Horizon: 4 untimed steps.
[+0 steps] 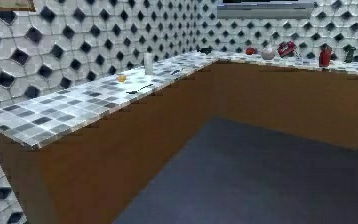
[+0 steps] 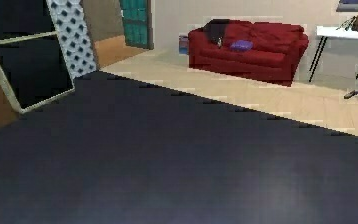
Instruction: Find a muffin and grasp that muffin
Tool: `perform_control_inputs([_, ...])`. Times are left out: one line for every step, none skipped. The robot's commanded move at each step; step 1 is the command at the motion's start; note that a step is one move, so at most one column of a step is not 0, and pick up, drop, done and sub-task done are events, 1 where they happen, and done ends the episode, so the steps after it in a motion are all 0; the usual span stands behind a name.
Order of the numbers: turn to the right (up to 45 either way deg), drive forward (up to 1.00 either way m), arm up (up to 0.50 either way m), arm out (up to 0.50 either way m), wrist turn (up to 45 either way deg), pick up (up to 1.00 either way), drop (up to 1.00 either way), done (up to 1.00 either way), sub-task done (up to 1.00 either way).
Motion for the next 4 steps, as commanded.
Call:
perform_control_inputs([0.0, 0.75, 0.00, 0.00, 0.0, 0.00, 0.00, 0.00, 0.00])
perform_control_inputs([42.0, 0.00, 0.00, 0.00, 0.0, 0.00, 0.00, 0.00, 0.00])
perform_control_inputs([0.0, 0.05, 0.00, 0.00, 0.0, 0.00, 0.00, 0.00, 0.00])
perform_control_inputs([-45.0, 0.00, 0.00, 0.00, 0.0, 0.00, 0.00, 0.00, 0.00])
